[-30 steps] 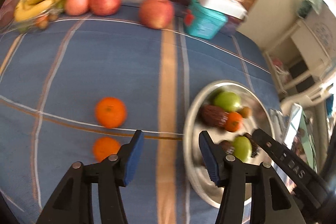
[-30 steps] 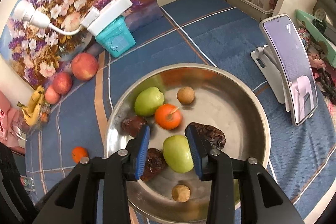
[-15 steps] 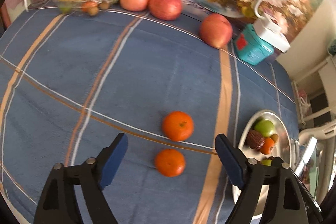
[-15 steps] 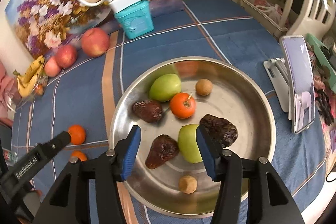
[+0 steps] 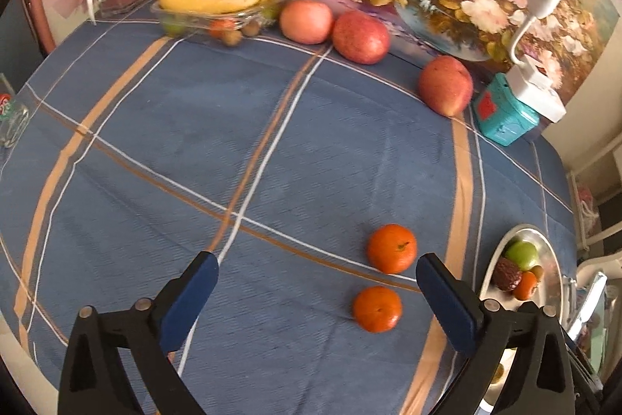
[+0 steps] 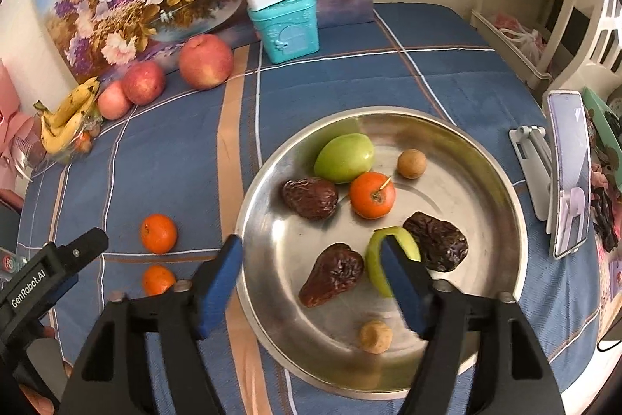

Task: Organize fruits
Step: 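Withdraw both tools toward the two remaining tangerines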

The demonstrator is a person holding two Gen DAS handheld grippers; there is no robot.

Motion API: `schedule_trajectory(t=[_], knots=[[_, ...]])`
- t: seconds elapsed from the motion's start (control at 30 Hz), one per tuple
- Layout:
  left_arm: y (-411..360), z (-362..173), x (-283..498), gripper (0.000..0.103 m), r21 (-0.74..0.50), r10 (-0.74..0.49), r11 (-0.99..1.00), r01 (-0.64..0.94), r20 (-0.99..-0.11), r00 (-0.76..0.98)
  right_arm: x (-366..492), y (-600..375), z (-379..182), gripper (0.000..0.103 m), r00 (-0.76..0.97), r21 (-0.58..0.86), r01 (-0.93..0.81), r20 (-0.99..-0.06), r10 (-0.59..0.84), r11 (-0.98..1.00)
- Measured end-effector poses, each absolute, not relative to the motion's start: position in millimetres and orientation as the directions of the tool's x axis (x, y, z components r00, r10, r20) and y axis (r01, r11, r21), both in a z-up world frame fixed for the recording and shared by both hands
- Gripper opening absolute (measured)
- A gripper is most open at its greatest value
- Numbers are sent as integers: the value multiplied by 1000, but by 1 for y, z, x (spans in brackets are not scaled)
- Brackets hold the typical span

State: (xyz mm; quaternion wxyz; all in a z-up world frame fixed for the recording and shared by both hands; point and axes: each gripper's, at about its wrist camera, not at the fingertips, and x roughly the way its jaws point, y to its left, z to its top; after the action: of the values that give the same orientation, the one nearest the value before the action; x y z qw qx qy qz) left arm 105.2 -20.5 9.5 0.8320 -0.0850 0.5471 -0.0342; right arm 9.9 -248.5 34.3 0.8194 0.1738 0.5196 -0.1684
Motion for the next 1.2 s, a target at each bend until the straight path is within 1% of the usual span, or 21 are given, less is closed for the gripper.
schedule_trajectory(t=[0.1,0.13,0.23,0.37,0.6,0.63,0.73,0.83,0.97,1.03,1.1,1.2], knots=[[-19,7,105,103,-174,-143,984,-44,-908,393,13,-243,34,81,403,107,441,-911,-90,891],[-19,6,105,103,-170,-140,984,-43,-909,392,13,-241,33,83,402,106,436,-911,-88,893],[-21,4,106,103,-160,-134,986,-37,-913,385,16,-236,28,99,389,88,424,-916,-94,901],[-27,-6,107,103,-159,-143,987,-17,-925,353,17,-234,25,99,387,72,418,-916,-106,905],[-48,-13,102,101,-208,-213,977,48,-925,315,13,-239,26,100,390,77,442,-914,-114,894],[-51,-14,101,100,-217,-224,975,57,-925,307,13,-241,25,100,390,80,444,-914,-112,892],[-63,-18,99,88,-220,-237,971,93,-929,284,11,-244,25,100,391,84,451,-914,-112,889],[-72,-22,96,84,-221,-243,969,111,-934,262,9,-248,25,100,391,84,464,-912,-119,882],[-81,-27,94,71,-217,-243,968,129,-939,244,7,-253,24,100,392,88,477,-912,-122,875],[-84,-29,93,68,-213,-240,968,136,-941,240,7,-255,25,100,393,90,481,-911,-123,872],[-85,-31,93,63,-213,-241,967,137,-941,237,6,-256,25,100,395,89,481,-910,-124,872],[-86,-33,93,59,-195,-225,971,142,-944,241,6,-255,26,100,397,90,481,-909,-125,872]])
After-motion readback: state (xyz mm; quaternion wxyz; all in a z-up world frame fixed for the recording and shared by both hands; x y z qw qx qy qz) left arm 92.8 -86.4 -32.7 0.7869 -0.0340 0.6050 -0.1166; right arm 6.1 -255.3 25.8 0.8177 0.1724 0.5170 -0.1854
